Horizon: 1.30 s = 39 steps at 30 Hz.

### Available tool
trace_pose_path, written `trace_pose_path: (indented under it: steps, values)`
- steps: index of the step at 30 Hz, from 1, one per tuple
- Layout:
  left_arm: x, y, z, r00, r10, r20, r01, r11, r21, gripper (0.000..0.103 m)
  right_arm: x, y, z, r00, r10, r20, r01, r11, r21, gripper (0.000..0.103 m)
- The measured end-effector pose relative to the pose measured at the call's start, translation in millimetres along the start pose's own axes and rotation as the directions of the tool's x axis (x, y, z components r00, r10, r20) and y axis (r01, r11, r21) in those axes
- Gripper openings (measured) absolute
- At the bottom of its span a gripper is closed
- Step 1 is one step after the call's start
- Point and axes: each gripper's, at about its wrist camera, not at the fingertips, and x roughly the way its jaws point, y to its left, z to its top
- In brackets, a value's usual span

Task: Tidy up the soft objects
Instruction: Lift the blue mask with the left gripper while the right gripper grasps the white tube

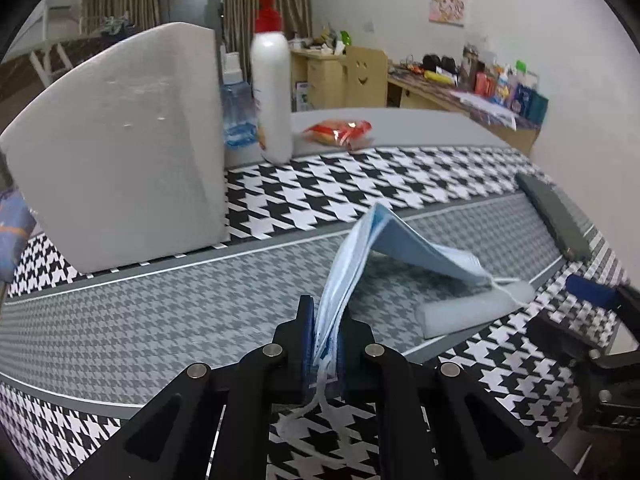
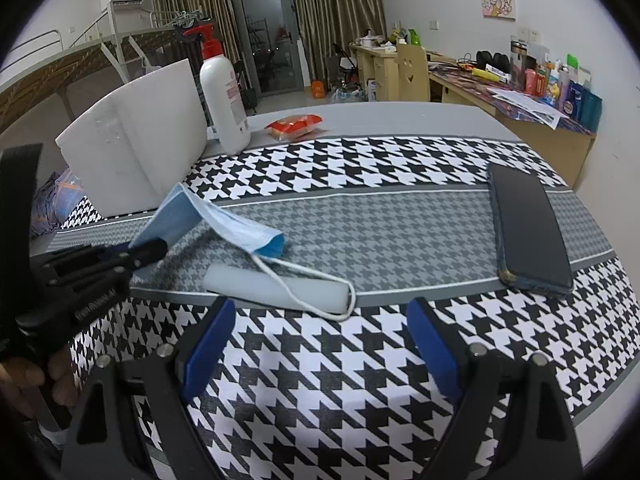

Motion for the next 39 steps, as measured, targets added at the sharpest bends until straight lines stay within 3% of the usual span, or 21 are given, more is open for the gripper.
trace_pose_path:
  steps: [11, 24, 27, 35, 39]
  values:
    - [-22, 24, -5, 0.999, -0.041, 0.030, 0.043, 0.997, -0.069, 0.010, 8, 7, 3, 1.000, 0.025, -0.015, -0.025, 1.000, 0.003, 0.090]
    - [-38, 44, -11, 0.997, -0.044, 0.057, 0.050, 0.994, -0.100, 0.010, 28, 13, 12, 0.993, 0.107, -0.049, -0.100, 0.987, 0.129, 0.090]
    - [-40, 47, -12, 0.997, -0.045, 0.057, 0.050, 0.993, -0.104, 0.010, 33, 13, 14, 0.992, 0.112, -0.062, -0.101, 0.983, 0.152, 0.080]
    - [-43, 52, -13, 0.997, -0.057, 0.057, 0.062, 0.993, -0.103, 0.010, 40, 17, 15, 0.991, 0.105, -0.081, -0.091, 0.983, 0.159, 0.040]
    - [-46, 51, -14, 0.996, -0.057, 0.061, 0.063, 0.993, -0.100, 0.010, 40, 18, 16, 0.991, 0.101, -0.084, -0.087, 0.984, 0.155, 0.027]
